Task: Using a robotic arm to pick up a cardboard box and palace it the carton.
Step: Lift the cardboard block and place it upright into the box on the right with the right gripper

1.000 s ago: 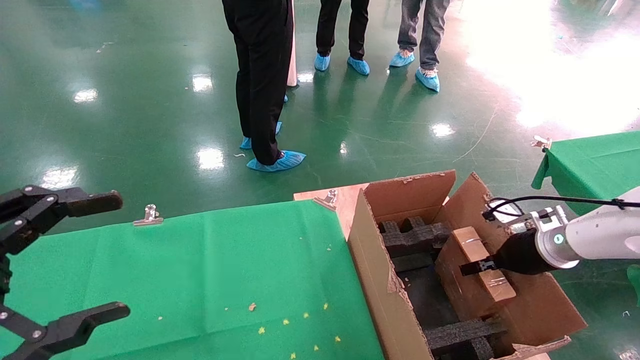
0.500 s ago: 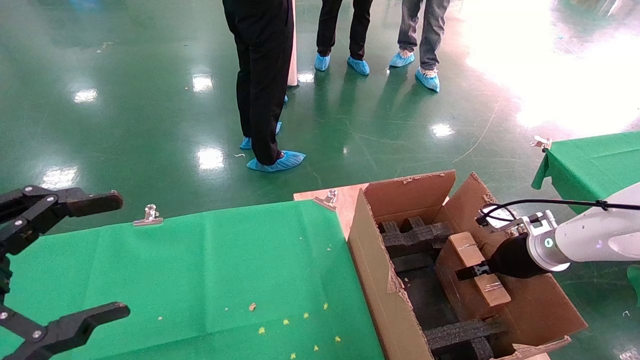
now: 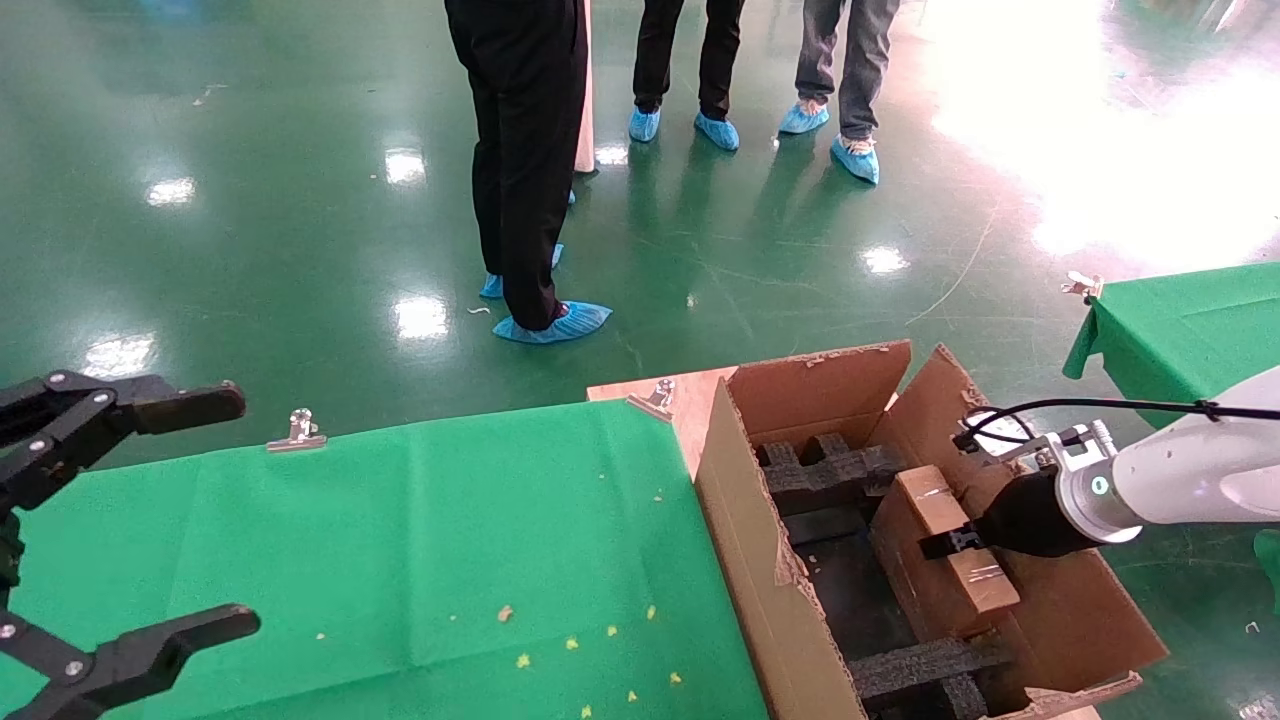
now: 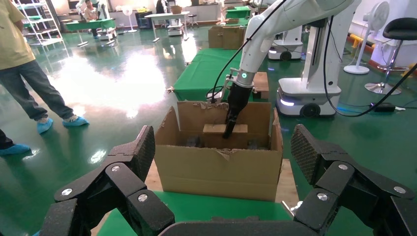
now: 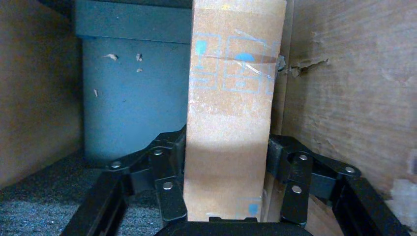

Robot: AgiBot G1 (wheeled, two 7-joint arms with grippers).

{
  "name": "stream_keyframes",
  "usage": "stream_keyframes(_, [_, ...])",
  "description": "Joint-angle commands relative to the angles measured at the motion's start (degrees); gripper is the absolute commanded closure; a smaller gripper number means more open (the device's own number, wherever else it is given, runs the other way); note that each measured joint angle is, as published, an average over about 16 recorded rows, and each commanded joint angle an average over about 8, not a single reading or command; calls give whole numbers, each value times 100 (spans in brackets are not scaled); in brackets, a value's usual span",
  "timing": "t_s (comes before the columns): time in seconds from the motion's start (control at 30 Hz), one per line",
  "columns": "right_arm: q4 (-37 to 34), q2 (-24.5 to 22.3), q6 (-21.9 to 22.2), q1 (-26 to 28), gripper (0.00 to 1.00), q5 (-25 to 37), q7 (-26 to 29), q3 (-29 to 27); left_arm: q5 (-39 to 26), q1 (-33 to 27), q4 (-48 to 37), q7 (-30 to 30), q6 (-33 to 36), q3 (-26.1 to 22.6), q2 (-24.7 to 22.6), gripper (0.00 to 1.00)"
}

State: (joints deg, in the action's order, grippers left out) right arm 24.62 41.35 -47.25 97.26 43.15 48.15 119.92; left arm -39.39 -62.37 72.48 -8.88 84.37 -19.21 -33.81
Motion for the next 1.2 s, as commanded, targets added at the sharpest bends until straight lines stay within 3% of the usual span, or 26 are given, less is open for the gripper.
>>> stream_keyframes(0.03, [9,-6,8,5,0,7,7,3,0,0,0,0,0,0,0,0])
stream_keyframes(0.67, [220,-117,83,391,0,49,-112,-65,1,-1,-1,1,0,-1,0,0])
stream_keyframes(0.97, [593,-259,241,910,0,138,-204,-146,1,-1,-1,2,0,-2,0,0])
stream_keyframes(1.2, [1271,-468,369,1578,0,224,-411,-307,2,-1,-1,2,0,-3,1,0])
